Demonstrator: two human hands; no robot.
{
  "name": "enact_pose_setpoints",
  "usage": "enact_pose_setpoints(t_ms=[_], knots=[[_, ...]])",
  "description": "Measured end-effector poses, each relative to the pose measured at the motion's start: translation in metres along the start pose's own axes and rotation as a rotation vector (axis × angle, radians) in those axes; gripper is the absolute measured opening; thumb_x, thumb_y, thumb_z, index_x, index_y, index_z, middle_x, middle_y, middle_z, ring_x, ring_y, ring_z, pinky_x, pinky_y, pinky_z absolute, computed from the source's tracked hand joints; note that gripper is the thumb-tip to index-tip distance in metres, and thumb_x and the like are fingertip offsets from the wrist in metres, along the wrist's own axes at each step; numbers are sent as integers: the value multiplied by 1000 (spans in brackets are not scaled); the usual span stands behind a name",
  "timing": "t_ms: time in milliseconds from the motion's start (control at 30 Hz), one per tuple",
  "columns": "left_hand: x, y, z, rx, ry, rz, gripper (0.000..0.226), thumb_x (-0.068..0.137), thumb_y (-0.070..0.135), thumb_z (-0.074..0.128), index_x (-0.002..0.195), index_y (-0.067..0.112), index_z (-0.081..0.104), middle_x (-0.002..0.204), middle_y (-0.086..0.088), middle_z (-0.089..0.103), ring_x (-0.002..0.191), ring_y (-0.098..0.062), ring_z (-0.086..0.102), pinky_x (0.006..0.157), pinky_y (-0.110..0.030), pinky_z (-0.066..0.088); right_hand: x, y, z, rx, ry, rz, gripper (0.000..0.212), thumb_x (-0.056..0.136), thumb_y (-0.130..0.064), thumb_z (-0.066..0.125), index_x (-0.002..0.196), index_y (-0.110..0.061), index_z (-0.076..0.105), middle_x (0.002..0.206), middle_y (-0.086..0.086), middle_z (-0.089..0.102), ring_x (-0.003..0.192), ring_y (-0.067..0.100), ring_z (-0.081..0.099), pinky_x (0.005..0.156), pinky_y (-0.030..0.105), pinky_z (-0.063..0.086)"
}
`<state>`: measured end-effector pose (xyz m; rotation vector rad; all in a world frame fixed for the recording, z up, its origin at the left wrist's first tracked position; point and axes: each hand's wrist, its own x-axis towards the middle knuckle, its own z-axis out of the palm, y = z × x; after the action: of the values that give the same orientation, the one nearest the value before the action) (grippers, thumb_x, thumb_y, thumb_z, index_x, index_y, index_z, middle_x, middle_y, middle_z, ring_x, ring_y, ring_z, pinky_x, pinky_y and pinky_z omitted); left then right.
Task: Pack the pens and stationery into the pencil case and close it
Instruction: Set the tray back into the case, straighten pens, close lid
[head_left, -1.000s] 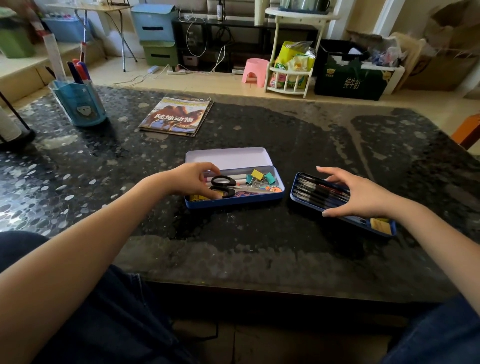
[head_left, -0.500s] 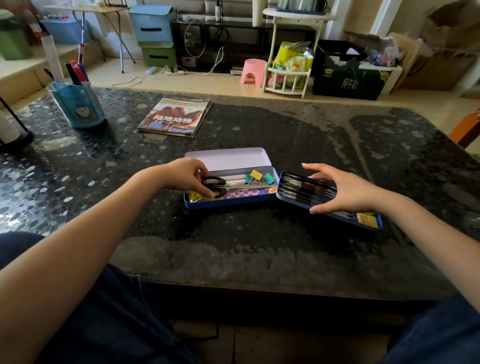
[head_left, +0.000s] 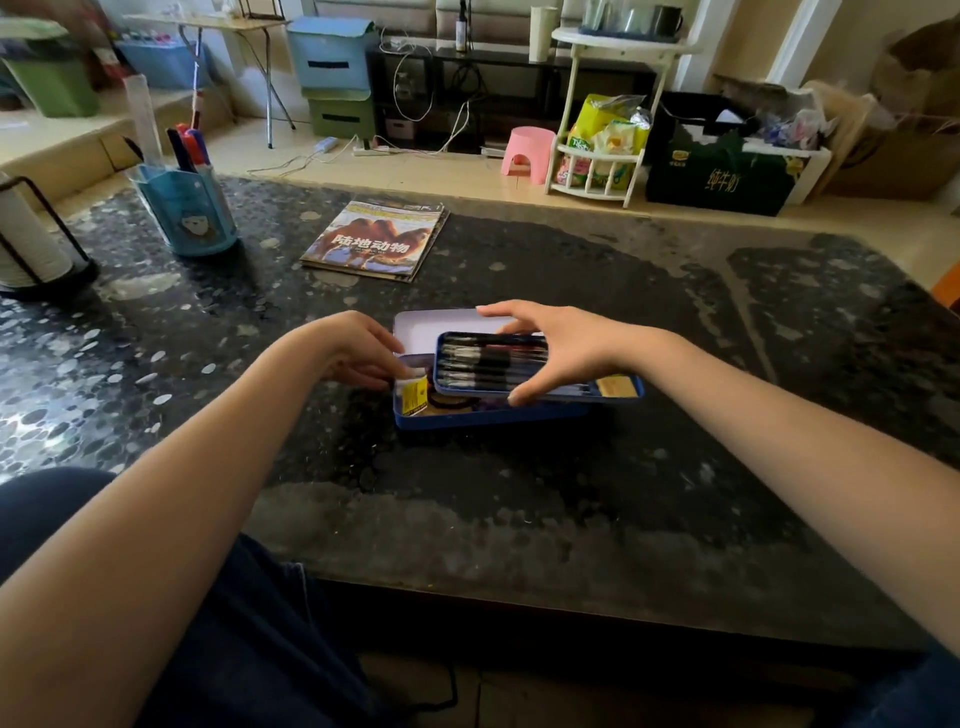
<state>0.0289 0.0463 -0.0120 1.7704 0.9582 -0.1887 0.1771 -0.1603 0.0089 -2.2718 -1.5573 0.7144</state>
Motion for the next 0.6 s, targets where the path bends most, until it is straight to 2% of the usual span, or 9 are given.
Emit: enact_pose_setpoints(t_ms=[100, 200, 267, 333, 400, 500, 600], knots=[[0, 1, 3, 51, -57, -12, 41, 75, -4, 71, 110, 13, 57, 96, -4, 61, 85, -16, 61, 67, -30, 58, 18, -14, 5, 27, -30, -38, 98, 68, -43, 81, 145, -41, 20, 147, -6, 40, 136, 13, 35, 102, 26, 28], [5, -2, 5, 187, -28, 10, 38, 79, 1, 69, 109, 16, 54, 97, -3, 59, 83, -15, 60, 68, -31, 55, 27, -20, 9, 38, -56, -58, 98, 70, -39, 81, 146, -39, 19, 148, -5, 40, 136, 11, 34, 99, 21, 26], [7, -3, -3, 97, -83, -7, 37, 82, -4, 65, 111, 15, 53, 99, -6, 60, 88, -19, 61, 74, -35, 56, 29, -19, 12, 33, -57, -58, 99, 69, -39, 81, 146, -38, 20, 147, -5, 41, 136, 11, 36, 103, 23, 28], [7, -4, -14, -86, -145, -42, 36, 85, -9, 57, 113, 12, 54, 102, -11, 64, 92, -23, 64, 73, -38, 60, 31, -16, 15, 28, -70, -55, 100, 67, -41, 82, 146, -39, 21, 147, -6, 40, 135, 11, 37, 107, 26, 30], [8, -6, -22, -161, -160, -43, 32, 86, -5, 57, 114, 10, 58, 105, -12, 67, 94, -23, 66, 70, -35, 60, 33, -16, 20, 30, -88, -58, 100, 66, -41, 82, 145, -40, 21, 148, -7, 39, 136, 10, 36, 106, 25, 30], [7, -5, -21, -113, -143, -20, 25, 82, 5, 68, 106, 9, 66, 103, -9, 71, 92, -18, 69, 67, -27, 60, 34, -15, 23, 50, -97, -57, 99, 67, -42, 82, 145, -38, 22, 149, -9, 37, 136, 8, 35, 104, 23, 30], [5, -5, -14, -49, -76, 16, 22, 75, 3, 74, 96, 10, 69, 89, -6, 72, 75, -12, 70, 56, -20, 58, 32, -13, 25, 56, -89, -48, 96, 68, -41, 81, 146, -34, 24, 150, -11, 34, 137, 6, 32, 107, 22, 28]])
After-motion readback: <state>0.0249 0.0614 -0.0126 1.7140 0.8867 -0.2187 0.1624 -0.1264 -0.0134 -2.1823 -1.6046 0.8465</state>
